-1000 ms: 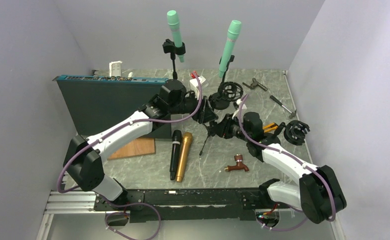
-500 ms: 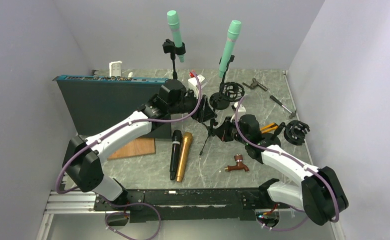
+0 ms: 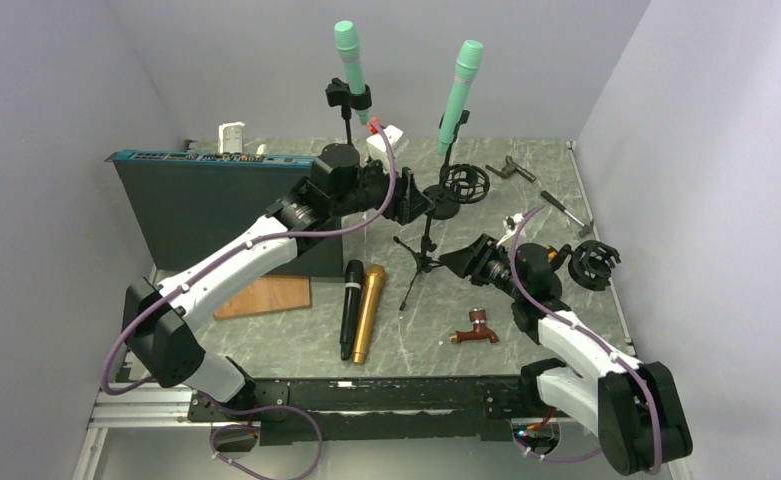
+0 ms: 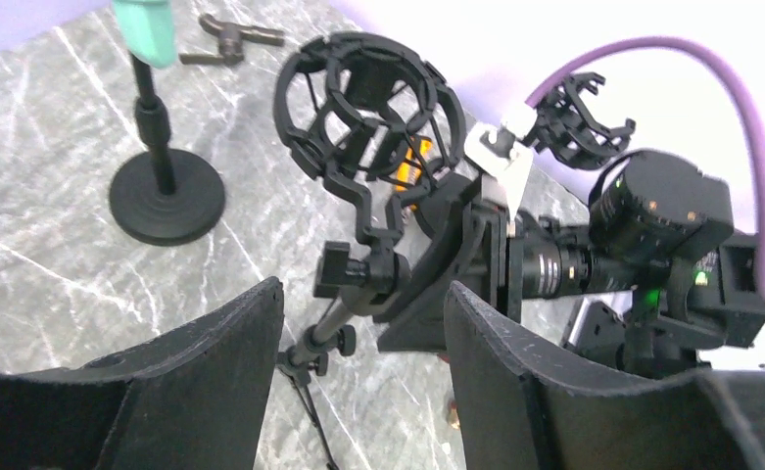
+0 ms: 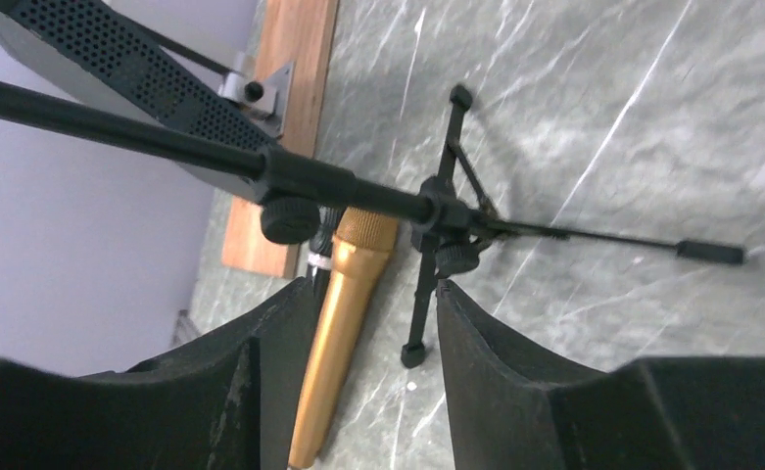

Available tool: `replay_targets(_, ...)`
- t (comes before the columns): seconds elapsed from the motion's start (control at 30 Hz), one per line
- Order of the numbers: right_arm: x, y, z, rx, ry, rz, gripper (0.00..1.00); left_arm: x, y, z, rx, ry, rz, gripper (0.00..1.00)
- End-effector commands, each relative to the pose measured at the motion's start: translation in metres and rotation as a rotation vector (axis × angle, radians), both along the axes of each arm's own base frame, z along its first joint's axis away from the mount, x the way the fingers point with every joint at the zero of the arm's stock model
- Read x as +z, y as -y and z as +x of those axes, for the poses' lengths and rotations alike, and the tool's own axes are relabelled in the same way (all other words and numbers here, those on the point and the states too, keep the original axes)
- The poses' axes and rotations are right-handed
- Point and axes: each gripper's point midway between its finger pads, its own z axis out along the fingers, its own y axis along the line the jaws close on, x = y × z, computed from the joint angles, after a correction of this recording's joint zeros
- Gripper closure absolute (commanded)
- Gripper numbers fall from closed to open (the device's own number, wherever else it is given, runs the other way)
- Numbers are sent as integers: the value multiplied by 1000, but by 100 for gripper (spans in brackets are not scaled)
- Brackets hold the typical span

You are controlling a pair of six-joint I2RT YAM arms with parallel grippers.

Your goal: Remove the microphone from the stand

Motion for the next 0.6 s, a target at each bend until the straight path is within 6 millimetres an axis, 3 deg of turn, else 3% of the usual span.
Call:
replay_targets(0.0,31,-18,-4,78,55,192,47,19,-3,21,89,72,-1,35)
replay_targets(0.37,39,-25,6,81,95,290,43,9,18,19,0,73,30,38)
replay_targets(0.57,39,-29,13,83,90,268,46,-1,20,16,-18,60,48,51)
